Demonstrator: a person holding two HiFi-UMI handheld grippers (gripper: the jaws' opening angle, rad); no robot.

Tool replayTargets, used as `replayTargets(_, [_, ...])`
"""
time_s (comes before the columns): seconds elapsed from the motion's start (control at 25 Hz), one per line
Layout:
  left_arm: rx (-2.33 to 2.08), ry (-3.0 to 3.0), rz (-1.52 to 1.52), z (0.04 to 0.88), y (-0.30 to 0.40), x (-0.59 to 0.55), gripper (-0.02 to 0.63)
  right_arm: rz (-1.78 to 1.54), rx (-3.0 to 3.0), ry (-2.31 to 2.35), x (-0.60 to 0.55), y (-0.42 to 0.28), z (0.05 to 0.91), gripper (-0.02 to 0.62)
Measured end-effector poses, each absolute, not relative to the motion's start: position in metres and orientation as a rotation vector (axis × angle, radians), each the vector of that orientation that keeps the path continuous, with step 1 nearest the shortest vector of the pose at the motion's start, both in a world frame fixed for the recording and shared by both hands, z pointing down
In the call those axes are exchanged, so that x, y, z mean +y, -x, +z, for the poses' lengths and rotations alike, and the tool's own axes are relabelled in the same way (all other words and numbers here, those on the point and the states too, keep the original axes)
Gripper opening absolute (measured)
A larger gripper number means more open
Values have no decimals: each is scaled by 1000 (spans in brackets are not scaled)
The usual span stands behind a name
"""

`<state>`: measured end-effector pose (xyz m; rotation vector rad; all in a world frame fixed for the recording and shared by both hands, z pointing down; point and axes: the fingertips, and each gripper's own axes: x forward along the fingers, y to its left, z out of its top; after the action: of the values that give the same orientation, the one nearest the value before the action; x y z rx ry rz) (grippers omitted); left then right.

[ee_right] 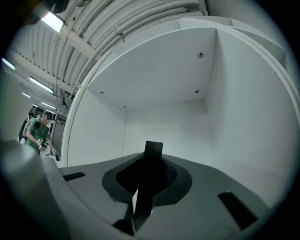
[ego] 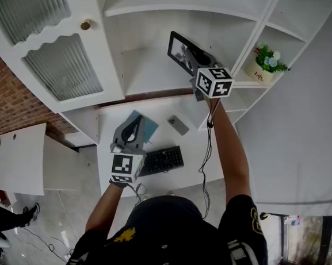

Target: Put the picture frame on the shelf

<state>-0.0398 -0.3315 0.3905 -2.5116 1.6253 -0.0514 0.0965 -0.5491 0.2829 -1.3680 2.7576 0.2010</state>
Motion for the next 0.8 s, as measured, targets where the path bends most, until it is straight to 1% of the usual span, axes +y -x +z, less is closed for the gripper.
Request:
replayTargets(0.44, [1637, 2507, -51, 392, 44, -333, 18, 234, 2816, 1228, -553, -83, 281, 29])
replayTargets(0.8, [1638, 2512, -49, 393, 43, -334, 18, 225, 2827, 1236, -555, -80, 283, 29])
